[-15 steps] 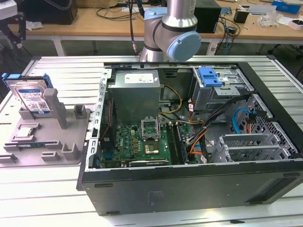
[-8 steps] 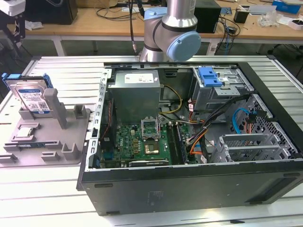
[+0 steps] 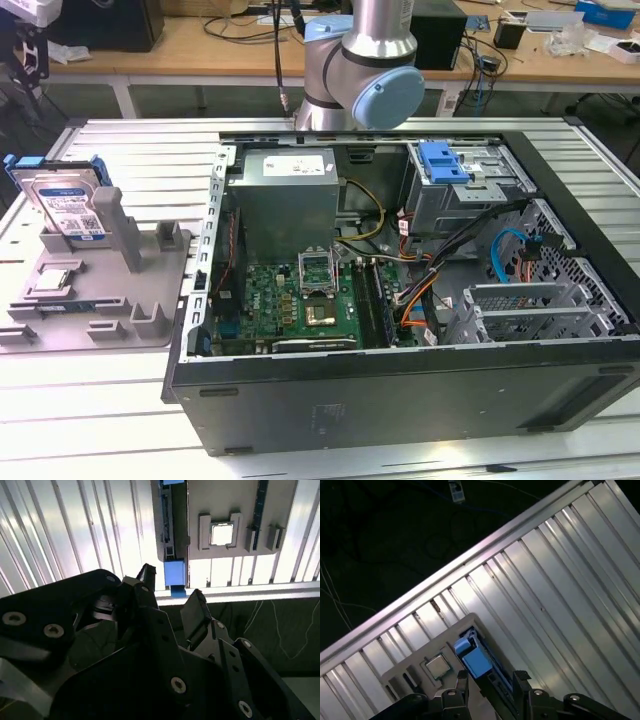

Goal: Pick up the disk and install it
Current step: 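Pick up the disk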

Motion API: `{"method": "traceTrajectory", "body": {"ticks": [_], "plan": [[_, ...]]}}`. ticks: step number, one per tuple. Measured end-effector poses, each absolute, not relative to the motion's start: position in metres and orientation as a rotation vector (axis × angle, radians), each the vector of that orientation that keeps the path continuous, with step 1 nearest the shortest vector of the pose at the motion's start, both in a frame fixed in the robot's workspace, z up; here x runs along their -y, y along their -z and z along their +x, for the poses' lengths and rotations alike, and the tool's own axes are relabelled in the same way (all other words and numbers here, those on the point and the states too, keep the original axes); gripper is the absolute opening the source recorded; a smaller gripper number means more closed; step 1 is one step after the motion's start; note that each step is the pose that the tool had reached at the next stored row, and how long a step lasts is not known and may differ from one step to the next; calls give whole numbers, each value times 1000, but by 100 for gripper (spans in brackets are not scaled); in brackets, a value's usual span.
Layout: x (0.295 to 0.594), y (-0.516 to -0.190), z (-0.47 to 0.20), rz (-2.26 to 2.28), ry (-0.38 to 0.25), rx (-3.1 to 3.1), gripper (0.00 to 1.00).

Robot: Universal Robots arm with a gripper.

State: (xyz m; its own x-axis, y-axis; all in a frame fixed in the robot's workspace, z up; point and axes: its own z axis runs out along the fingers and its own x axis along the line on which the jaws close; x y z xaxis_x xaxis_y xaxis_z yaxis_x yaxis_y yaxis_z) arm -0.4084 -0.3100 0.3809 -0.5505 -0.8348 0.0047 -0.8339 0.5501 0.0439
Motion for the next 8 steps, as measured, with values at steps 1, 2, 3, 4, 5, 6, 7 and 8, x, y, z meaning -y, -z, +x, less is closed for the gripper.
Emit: {"method": "traceTrajectory", "body": {"ticks": [1, 2, 3, 4, 5, 6, 7, 8], "plan": [[310, -381, -408, 1517, 56, 2722, 48], [310, -381, -408, 1540, 56, 2708, 48], [310, -381, -408, 1563, 56, 2694, 48], [310, -381, -408, 1603, 55, 2670, 48], [310, -381, -408, 1634, 54, 2651, 48], [310, -381, -408, 1655, 54, 2637, 48], [310, -381, -407, 1687, 54, 2617, 48], [310, -381, -407, 1709, 53, 2602, 48]]}}
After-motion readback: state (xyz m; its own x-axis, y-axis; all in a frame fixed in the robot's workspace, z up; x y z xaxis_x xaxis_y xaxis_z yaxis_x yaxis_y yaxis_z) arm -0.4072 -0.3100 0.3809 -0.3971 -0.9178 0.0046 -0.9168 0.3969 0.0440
